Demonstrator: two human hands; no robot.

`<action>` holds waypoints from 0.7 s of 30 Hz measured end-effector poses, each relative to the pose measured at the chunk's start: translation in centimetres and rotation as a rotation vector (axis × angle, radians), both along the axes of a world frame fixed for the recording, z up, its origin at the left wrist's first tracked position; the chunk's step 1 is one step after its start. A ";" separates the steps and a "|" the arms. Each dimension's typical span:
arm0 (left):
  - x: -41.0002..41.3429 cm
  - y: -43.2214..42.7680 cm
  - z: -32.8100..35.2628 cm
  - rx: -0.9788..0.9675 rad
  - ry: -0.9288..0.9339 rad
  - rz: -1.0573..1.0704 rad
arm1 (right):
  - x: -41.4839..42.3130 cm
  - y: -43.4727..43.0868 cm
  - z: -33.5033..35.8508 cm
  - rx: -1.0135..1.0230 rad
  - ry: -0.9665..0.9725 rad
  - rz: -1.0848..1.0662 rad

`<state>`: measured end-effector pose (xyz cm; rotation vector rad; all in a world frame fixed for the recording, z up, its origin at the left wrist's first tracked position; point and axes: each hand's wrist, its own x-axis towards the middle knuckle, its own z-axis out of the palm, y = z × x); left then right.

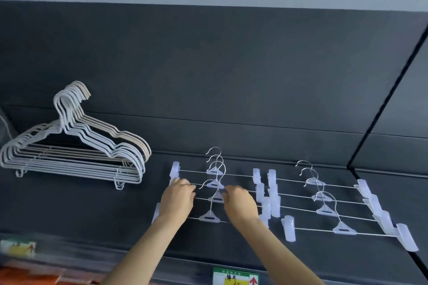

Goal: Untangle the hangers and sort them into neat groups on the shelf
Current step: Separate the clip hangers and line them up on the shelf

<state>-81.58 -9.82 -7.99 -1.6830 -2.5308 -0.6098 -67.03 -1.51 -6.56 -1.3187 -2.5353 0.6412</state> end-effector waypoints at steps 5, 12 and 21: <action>-2.7 -1.4 -0.1 -0.130 -0.020 0.177 | -1.3 0.4 -0.1 -0.167 -0.038 -0.110; -3.9 -1.1 -0.1 -0.131 -0.198 0.160 | -2.4 1.0 -0.1 -0.243 -0.072 -0.203; -3.9 -1.1 0.3 -0.115 -0.200 0.150 | -3.4 1.8 -0.3 -0.243 -0.145 -0.250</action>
